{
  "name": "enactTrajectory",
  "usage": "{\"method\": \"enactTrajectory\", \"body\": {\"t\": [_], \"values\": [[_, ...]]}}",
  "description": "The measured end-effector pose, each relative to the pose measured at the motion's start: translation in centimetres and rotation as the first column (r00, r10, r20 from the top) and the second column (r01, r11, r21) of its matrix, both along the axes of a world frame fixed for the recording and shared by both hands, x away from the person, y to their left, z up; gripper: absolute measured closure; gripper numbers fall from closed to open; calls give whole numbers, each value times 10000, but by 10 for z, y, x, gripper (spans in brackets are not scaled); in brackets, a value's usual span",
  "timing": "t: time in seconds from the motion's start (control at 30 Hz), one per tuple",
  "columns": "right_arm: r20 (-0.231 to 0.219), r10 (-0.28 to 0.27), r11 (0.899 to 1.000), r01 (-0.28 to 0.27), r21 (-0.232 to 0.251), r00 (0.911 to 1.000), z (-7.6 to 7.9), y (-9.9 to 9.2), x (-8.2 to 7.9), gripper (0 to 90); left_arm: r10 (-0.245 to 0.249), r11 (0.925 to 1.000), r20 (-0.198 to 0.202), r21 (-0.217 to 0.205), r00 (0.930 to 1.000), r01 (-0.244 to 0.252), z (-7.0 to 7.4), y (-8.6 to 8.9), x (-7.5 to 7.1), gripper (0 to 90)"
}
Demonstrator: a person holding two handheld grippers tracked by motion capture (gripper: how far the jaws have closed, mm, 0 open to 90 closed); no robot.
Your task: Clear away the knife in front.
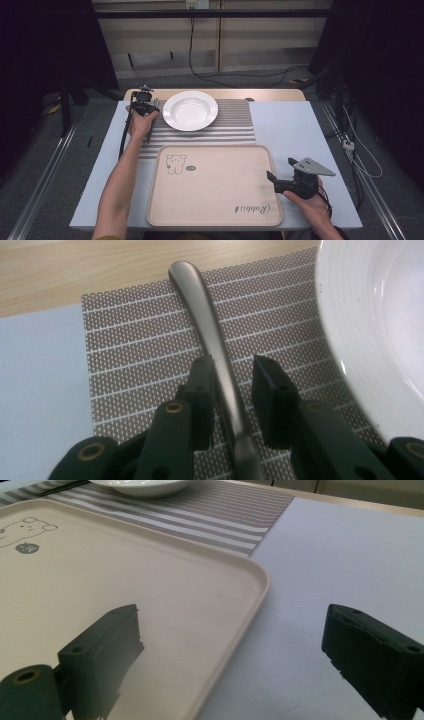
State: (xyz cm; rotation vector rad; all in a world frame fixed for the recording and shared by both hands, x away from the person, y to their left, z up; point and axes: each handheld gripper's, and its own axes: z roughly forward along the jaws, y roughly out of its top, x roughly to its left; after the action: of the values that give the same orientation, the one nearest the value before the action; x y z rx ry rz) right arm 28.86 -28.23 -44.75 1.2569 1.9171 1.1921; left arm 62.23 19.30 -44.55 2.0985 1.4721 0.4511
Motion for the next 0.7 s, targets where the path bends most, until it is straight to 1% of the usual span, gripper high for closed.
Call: {"method": "enactTrajectory", "body": {"t": [0.07, 0.17, 0.23, 0.33, 0.4, 0.47, 0.5, 0.53, 0.63, 0.67, 0.7], "values": [[16, 0, 10000, 0, 14, 10000, 0, 0, 0, 88, 180, 9997, -175, -162, 9997, -183, 1, 1, 1, 770], [22, 8, 10000, -8, -2, 10000, 0, 0, 0, 90, 142, 9996, -340, -251, 9993, -151, 1, 3, 1, 785], [29, 14, 10000, -14, -6, 10000, 0, 0, 0, 90, 94, 9998, -348, -177, 9994, -101, 1, 2, 2, 786], [35, 20, 10000, -19, -28, 10000, 0, 0, 0, 90, 82, 9999, -556, -112, 9984, -89, 3, 1, 4, 786], [18, 16, 10000, -16, -9, 10000, 0, 0, 0, 89, 127, 9999, -608, 36, 9981, -125, 4, -1, 5, 790], [25, 20, 10000, -20, -16, 10000, 0, 0, 0, 90, 107, 9996, -765, 256, 9970, -87, 5, -4, 6, 793], [20, 27, 10000, -27, -14, 10000, 0, 0, 0, 90, 3, 9994, -932, 348, 9956, 29, 7, -5, 6, 797], [36, 27, 10000, -27, -20, 10000, 0, 0, 0, 91, -88, 9988, -950, 474, 9954, 134, 7, -6, 5, 798], [45, 12, 10000, -11, -35, 10000, 0, -1, -1, 91, -225, 9982, -943, 532, 9953, 276, 7, -6, 3, 799], [45, 12, 10000, -11, -35, 10000, 0, -1, -1, 91, -261, 9978, -930, 591, 9953, 317, 7, -6, 3, 799], [34, 3, 10000, -3, -34, 10000, 0, -1, -1, 91, -322, 9969, -999, 682, 9945, 392, 8, -6, 4, 800]]}}
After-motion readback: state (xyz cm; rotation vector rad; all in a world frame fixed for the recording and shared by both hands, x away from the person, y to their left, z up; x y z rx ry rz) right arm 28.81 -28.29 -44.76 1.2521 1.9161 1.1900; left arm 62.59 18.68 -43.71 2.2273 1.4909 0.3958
